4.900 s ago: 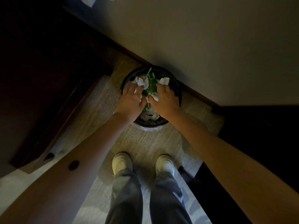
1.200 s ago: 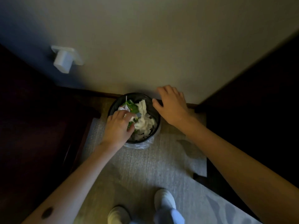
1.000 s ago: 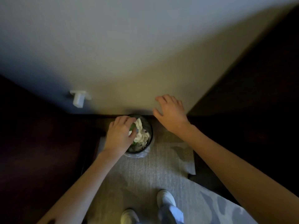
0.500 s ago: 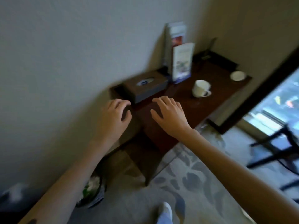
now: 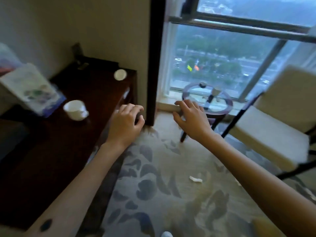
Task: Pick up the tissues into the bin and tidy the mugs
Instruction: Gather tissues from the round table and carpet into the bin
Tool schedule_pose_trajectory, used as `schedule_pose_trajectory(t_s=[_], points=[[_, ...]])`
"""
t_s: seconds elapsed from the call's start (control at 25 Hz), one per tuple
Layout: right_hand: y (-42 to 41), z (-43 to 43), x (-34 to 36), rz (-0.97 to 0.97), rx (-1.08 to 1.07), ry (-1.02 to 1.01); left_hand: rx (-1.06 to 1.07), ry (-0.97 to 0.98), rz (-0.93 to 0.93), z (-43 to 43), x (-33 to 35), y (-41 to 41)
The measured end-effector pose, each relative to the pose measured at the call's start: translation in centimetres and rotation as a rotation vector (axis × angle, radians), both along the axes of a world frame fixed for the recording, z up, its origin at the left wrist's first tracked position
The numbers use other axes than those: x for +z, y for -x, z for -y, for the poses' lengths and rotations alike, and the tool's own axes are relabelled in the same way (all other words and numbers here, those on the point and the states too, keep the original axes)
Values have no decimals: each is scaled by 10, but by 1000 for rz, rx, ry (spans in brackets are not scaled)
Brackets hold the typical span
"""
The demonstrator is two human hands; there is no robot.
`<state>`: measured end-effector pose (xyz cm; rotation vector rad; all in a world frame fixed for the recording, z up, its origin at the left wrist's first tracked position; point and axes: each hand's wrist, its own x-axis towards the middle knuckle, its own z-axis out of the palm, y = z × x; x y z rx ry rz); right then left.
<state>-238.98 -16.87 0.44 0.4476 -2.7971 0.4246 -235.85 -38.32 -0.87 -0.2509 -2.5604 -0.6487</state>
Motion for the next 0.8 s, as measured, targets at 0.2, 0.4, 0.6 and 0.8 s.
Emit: schedule_pose_trajectory(t_s=[0.2,0.4,0.6,0.8], points=[[58,-139,-32,89,-217,-7,-138,-2,110,-123,-28,103],[106,-224,-62,161,-405,22,-278,63,208,-202,-56,192],[203,-267,-92,192,-495,54,-349,121,249,-251,-86,311],[329,-288,-126,289,-573,47,-370,130,335,-279,-122,450]])
